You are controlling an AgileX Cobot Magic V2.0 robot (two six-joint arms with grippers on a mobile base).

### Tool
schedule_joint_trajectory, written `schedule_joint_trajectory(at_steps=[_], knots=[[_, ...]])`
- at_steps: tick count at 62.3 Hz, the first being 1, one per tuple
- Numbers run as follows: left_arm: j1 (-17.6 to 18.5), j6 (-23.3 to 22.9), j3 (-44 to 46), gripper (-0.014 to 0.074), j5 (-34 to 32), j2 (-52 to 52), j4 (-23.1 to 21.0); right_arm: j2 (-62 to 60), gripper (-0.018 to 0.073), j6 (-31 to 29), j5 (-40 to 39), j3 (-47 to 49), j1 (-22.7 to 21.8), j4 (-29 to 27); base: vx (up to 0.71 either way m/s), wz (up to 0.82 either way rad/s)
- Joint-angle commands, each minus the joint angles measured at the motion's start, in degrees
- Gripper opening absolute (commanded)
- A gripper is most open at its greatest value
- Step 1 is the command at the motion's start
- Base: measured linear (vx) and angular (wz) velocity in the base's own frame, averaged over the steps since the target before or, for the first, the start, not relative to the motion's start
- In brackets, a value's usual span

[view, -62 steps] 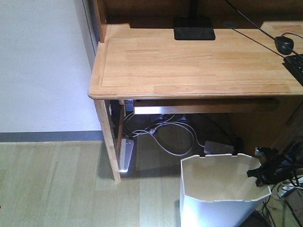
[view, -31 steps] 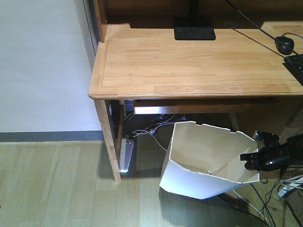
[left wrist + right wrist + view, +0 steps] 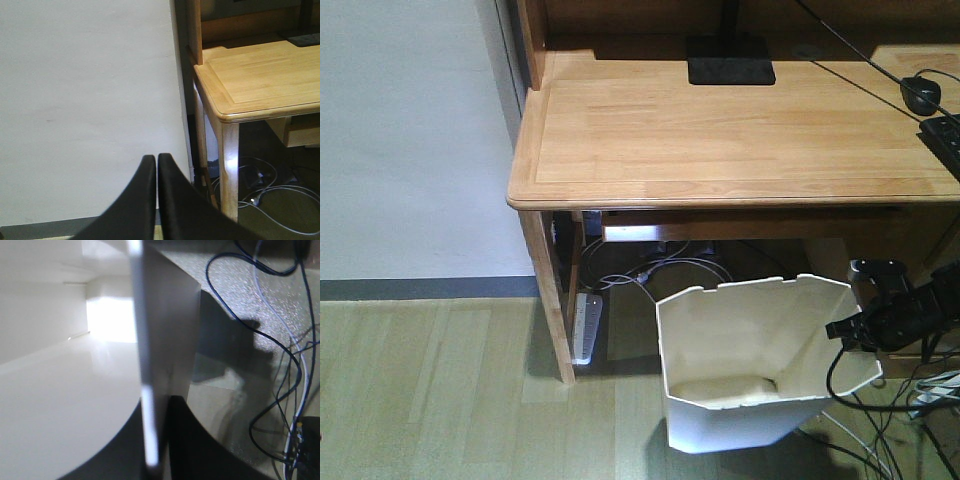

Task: Move trash bin to bedside with robot
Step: 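Close the right gripper on the bin rim and lift it, then hold the bin with the right gripper while the base turns away from desk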

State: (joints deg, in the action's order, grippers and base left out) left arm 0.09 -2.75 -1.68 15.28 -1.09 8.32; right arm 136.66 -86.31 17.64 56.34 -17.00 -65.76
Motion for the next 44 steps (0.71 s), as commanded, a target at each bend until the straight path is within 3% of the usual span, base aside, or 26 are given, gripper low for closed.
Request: schedule_joint_trajectory(at_steps=[1, 11, 44], knots=[[0.3, -0.5, -1.7, -0.0006, -4.2, -0.6, 0.2, -7.9, -0.0006, 0.7, 9.9, -2.3, 2.4, -2.9, 0.0, 0.0], [0.3, -0.5, -1.7, -0.0006, -4.2, -0.6, 0.2, -10.6, -0.0006, 0.7, 8.4, -4.3, 5.3, -3.0, 0.0, 0.0], [0.3, -0.5, -1.7, -0.0006, -4.2, -0.6, 0.2, -11.2, -0.0006, 0.9, 10.1, -4.3, 5.2, -5.3, 0.0, 0.0]])
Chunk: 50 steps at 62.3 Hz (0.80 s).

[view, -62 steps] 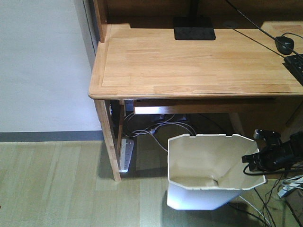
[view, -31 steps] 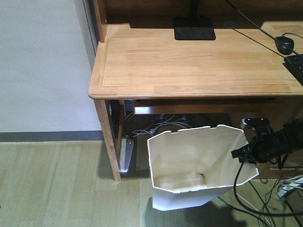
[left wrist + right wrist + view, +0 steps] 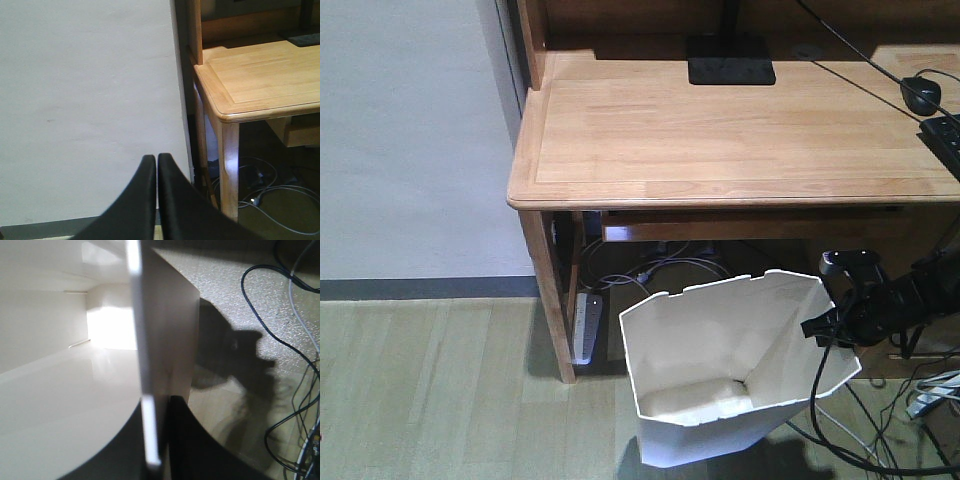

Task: Move trash bin to bedside with robot
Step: 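Hold the bin with the right gripper while the base turns away from desk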

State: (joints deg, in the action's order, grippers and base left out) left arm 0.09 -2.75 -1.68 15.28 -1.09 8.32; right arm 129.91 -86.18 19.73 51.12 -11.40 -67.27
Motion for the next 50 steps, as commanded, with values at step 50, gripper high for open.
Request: schedule_joint_trajectory(at_steps=[50], knots=[[0.3, -0.5, -1.7, -0.0006, -4.2, -0.6, 0.2, -4.5, -0.0006, 0.8, 8.0, 1.0, -0.4, -3.8, -0.02, 0.09]])
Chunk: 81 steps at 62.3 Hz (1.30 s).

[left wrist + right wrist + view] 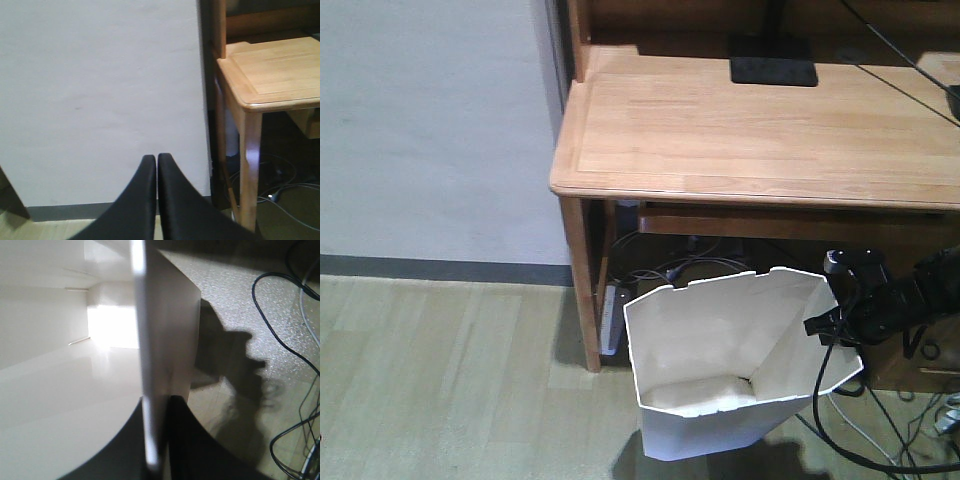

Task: Move trash bin to bedside with robot
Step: 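Hold the bin with the right gripper while the base turns away from desk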

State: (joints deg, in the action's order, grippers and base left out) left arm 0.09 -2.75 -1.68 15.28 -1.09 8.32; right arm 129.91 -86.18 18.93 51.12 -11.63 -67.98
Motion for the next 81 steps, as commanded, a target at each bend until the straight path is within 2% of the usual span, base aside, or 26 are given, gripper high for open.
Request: schedule_joint_trajectory(at_steps=[1, 81], knots=[[0.3, -0.5, -1.7, -0.0006, -4.2, -0.6, 0.2, -4.5, -0.0006, 0.8, 8.8, 1.0, -0.1, -3.1, -0.06, 0.24], [0.3, -0.5, -1.7, -0.0006, -4.2, -0.6, 0.2, -4.5, -0.0006, 0.8, 9.0, 1.0, -0.1, -3.1, -0.01, 0.47]])
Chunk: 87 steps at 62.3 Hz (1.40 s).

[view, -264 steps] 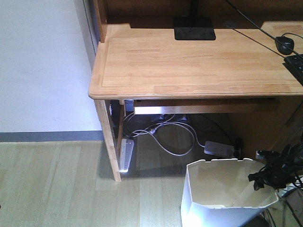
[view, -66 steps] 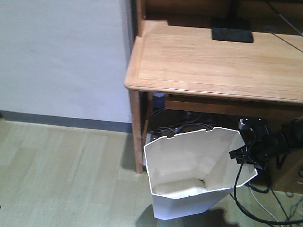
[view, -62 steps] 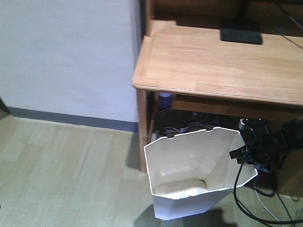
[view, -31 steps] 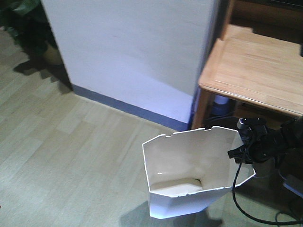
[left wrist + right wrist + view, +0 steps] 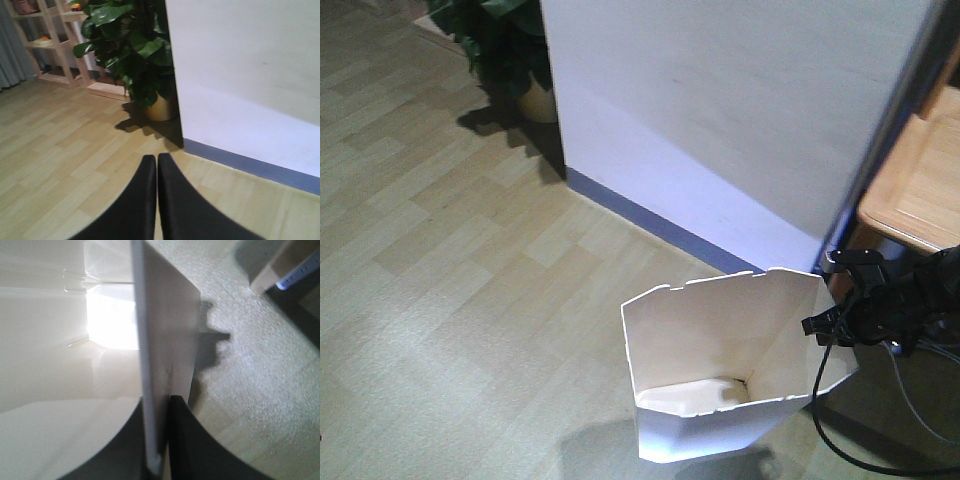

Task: Move trash bin to bedside with robot
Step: 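Hold the bin with the right gripper while the base turns away from desk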

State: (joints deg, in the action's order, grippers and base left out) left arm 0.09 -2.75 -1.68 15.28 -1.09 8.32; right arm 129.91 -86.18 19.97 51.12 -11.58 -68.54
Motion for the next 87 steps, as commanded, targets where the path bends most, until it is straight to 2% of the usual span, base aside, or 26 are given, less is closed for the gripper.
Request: schedule_joint_trajectory(at_steps=[1, 26, 64, 87], knots=[[0.3, -0.5, -1.7, -0.0006, -4.2, -0.6, 0.2, -4.5, -0.0006, 0.8, 8.0, 1.0, -0.2, -2.5, 0.1, 0.39], [0.3, -0.5, -1.7, -0.0006, -4.2, -0.6, 0.2, -4.5, -0.0006, 0.8, 8.0, 1.0, -0.2, -2.5, 0.13, 0.51], [0.3, -0.5, -1.7, -0.0006, -4.2, -0.6, 0.2, -4.5, -0.0006, 0.8, 8.0, 1.0, -0.2, -2.5, 0.19, 0.72], [0.3, -0.5, -1.7, -0.0006, -4.2, -0.6, 0.2, -4.5, -0.0006, 0.8, 8.0, 1.0, -0.2, -2.5, 0.21, 0.36]])
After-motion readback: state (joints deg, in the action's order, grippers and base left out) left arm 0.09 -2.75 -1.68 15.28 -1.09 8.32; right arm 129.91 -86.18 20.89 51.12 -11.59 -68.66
